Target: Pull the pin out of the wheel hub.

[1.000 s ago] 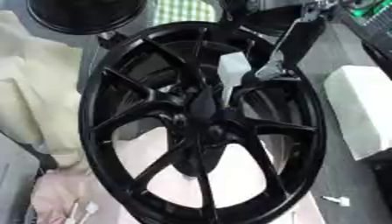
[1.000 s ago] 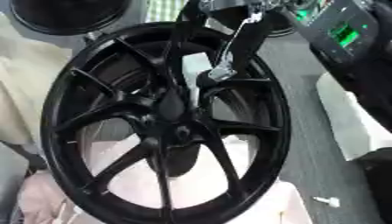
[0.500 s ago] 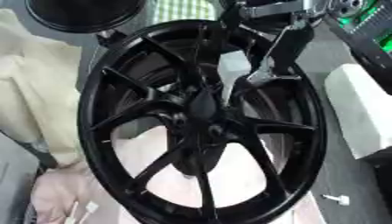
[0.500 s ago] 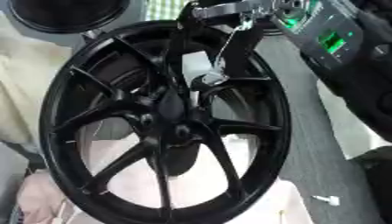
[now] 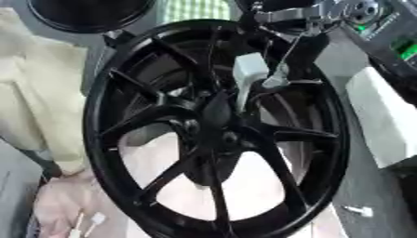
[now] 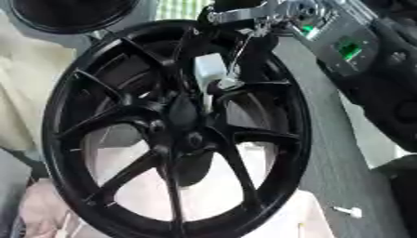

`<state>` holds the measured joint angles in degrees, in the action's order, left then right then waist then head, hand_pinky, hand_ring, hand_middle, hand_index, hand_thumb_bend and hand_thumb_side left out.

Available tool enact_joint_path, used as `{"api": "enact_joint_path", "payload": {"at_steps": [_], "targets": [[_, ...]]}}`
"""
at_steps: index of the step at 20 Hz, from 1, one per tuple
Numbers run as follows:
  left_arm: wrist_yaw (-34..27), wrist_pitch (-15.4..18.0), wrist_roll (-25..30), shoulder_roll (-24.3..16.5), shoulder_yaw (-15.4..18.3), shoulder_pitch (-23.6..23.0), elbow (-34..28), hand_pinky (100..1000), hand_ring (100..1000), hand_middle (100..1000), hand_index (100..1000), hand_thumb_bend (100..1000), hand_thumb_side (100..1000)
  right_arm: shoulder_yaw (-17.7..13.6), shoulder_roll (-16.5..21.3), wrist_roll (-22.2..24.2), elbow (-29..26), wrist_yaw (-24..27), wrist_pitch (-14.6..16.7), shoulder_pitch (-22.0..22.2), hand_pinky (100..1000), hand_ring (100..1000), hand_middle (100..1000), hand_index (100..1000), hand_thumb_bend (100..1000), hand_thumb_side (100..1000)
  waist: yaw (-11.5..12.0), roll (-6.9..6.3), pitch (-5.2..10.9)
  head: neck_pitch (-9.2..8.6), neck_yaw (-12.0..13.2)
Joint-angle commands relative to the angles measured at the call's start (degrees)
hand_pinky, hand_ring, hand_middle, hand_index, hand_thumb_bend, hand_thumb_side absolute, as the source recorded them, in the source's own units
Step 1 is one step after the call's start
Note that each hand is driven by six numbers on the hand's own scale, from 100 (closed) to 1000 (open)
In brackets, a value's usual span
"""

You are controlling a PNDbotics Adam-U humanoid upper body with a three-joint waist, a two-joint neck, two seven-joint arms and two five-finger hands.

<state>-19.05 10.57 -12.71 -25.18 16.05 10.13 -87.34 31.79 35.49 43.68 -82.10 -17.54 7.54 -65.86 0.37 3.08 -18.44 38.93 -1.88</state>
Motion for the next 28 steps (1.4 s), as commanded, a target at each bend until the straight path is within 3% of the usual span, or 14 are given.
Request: {"api": "enact_joint_path", "payload": {"at_steps": [1,9,18,28], "targets": [[0.1,0.1,0.2,-1.2,0.1,0.4,-0.8,779,657,592,746,677,584,-0.7,0.6,-0.3,-0.2,0.2,-0.4,-0.7,813,758,554,697,460,276,-0.1,-0.41,0.96,-0.16,0.0],[0.2,0.0,0.3,-1.1,0.0,0.3,-0.7,780,658,593,746,677,585,-0.8,0.5,-0.2,-0.6,1.9,-2.4,-0.6,806,728,471,628,448,229,0.0,-0.42,0.92,-0.28,-0.2],[0.2,0.0,0.3,-1.1,0.0,0.2,-0.6,781,658,593,746,675,585,-1.4,0.6,-1.1,-1.4,4.5,-5.3,-0.6,789,664,392,566,432,116,0.1,-0.36,0.91,-0.25,0.0],[0.1,0.0,0.3,-1.1,0.0,0.2,-0.7,782,659,594,746,673,584,-2.0,0.9,-2.4,-2.2,4.4,-7.0,-0.5,778,623,335,517,422,100,0.3,-0.48,1.06,-0.53,-0.1]]}}
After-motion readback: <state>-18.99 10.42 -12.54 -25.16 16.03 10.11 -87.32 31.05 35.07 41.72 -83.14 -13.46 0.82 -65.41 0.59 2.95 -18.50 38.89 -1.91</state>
